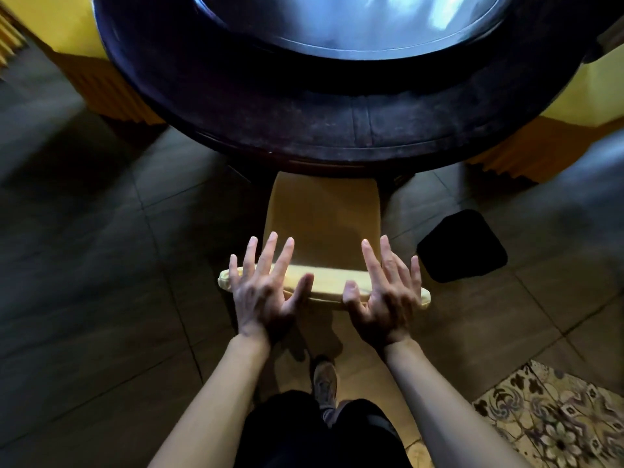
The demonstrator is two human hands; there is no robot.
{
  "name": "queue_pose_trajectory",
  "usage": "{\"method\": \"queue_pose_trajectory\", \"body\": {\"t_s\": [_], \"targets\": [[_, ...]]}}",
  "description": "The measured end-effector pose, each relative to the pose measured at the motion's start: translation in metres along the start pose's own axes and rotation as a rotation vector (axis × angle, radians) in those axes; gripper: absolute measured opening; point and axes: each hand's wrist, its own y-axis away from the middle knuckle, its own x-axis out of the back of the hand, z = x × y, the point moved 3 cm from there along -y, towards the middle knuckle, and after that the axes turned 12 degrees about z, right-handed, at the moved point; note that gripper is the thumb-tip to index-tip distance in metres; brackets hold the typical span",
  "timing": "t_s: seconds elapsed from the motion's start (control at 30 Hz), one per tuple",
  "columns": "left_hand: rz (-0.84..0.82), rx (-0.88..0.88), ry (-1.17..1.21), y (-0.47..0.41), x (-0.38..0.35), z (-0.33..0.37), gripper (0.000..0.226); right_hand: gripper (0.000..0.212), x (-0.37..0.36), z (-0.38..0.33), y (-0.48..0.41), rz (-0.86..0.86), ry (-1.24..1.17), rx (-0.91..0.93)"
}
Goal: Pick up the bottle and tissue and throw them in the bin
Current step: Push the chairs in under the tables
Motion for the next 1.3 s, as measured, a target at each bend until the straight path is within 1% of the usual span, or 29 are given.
{"method": "queue_pose_trajectory", "body": {"t_s": [0.4,0.73,0.87,1.17,1.23,1.3], "targets": [[-0.004,0.05,0.003,-0.122,-0.035,-0.008,0.089,0.071,-0.069,0.004,-0.109,0.022,0.028,0.017],[-0.034,0.013,0.01,-0.224,-0.058,-0.017,0.088,0.071,-0.116,-0.004,-0.195,0.002,0.022,-0.027],[-0.028,-0.081,0.009,-0.228,-0.063,-0.017,0.085,0.072,-0.115,0.001,-0.196,0.017,0.013,-0.008],[0.067,-0.118,0.03,-0.223,-0.068,-0.02,0.081,0.07,-0.118,0.008,-0.191,0.045,0.056,0.023],[0.042,-0.106,0.036,-0.22,-0.067,-0.017,0.082,0.069,-0.116,0.009,-0.189,0.018,0.079,0.012],[-0.008,-0.086,0.028,-0.216,-0.065,-0.012,0.087,0.069,-0.112,0.011,-0.182,-0.051,0.111,-0.014]]}}
